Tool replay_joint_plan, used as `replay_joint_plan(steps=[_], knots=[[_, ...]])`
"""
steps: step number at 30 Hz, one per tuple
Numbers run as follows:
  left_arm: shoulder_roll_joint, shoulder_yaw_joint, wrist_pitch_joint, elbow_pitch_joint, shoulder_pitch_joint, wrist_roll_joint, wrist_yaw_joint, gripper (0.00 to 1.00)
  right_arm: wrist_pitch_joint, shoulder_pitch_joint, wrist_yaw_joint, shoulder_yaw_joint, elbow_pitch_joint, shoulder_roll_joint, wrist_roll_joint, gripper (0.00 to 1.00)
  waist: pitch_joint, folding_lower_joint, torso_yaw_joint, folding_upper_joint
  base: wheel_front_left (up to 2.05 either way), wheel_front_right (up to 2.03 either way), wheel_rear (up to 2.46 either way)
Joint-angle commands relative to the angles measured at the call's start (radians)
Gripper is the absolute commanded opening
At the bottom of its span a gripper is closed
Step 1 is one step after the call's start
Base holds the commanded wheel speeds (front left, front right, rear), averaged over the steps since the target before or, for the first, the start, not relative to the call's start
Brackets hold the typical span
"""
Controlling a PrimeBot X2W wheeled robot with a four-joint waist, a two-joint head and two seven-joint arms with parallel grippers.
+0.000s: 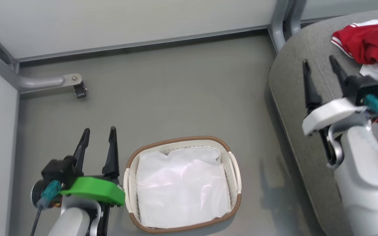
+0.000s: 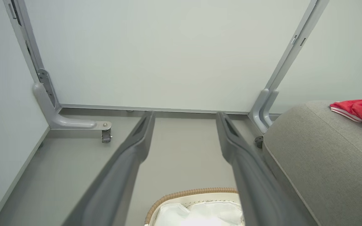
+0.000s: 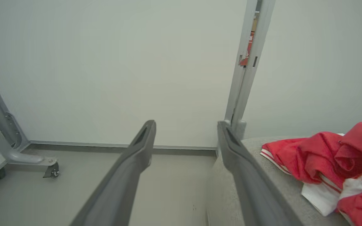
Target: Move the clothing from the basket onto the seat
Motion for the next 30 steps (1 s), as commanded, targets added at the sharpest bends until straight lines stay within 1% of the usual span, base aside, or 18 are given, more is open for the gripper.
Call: replay_joint_plan(steps=[1, 5, 9, 11, 13, 18, 20, 23, 30], knots=[[-0.002, 0.025, -0.001, -0.008, 0.037, 0.009, -0.006, 1.00, -0.004, 0.049, -0.001, -0.010, -0.034, 0.019, -0.016, 1.00, -0.035, 0.0000, 0.027, 0.0000, 0.00, 0.00, 0.00], [-0.022, 0.087, -0.001, -0.025, 0.107, 0.033, -0.015, 1.00, -0.004, 0.163, -0.001, -0.024, -0.135, 0.067, -0.046, 1.00, -0.056, 0.0000, 0.030, 0.0000, 0.00, 0.00, 0.00], [-0.043, 0.132, -0.001, -0.036, 0.169, 0.053, -0.026, 1.00, -0.004, 0.268, -0.001, -0.026, -0.206, 0.089, -0.060, 1.00, -0.078, 0.0000, 0.031, 0.0000, 0.00, 0.00, 0.00], [-0.057, 0.151, -0.001, -0.039, 0.193, 0.061, -0.032, 1.00, -0.005, 0.313, -0.001, -0.025, -0.232, 0.093, -0.052, 1.00, -0.088, 0.0000, 0.032, 0.0000, 0.00, 0.00, 0.00], [-0.069, 0.170, -0.001, -0.040, 0.213, 0.074, -0.037, 1.00, -0.005, 0.355, -0.001, -0.010, -0.256, 0.096, -0.013, 1.00, -0.095, 0.0000, 0.035, 0.0000, 0.00, 0.00, 0.00], [-0.095, 0.204, -0.001, -0.041, 0.257, 0.101, -0.061, 1.00, -0.005, 0.432, -0.001, 0.015, -0.292, 0.095, 0.042, 1.00, -0.111, 0.0000, 0.037, 0.0000, 0.00, 0.00, 0.00], [-0.105, 0.211, -0.001, -0.049, 0.277, 0.111, -0.061, 1.00, -0.005, 0.450, -0.001, 0.024, -0.304, 0.095, 0.051, 1.00, -0.118, 0.0000, 0.036, 0.0000, 0.00, 0.00, 0.00], [-0.113, 0.223, -0.001, -0.057, 0.297, 0.128, -0.062, 1.00, -0.005, 0.470, -0.001, 0.027, -0.319, 0.095, 0.035, 1.00, -0.127, 0.0000, 0.037, 0.0000, 0.00, 0.00, 0.00], [-0.128, 0.247, -0.001, -0.057, 0.317, 0.162, -0.088, 1.00, -0.005, 0.516, -0.001, 0.040, -0.339, 0.096, 0.030, 1.00, -0.143, 0.0000, 0.041, 0.0000, 0.00, 0.00, 0.00]])
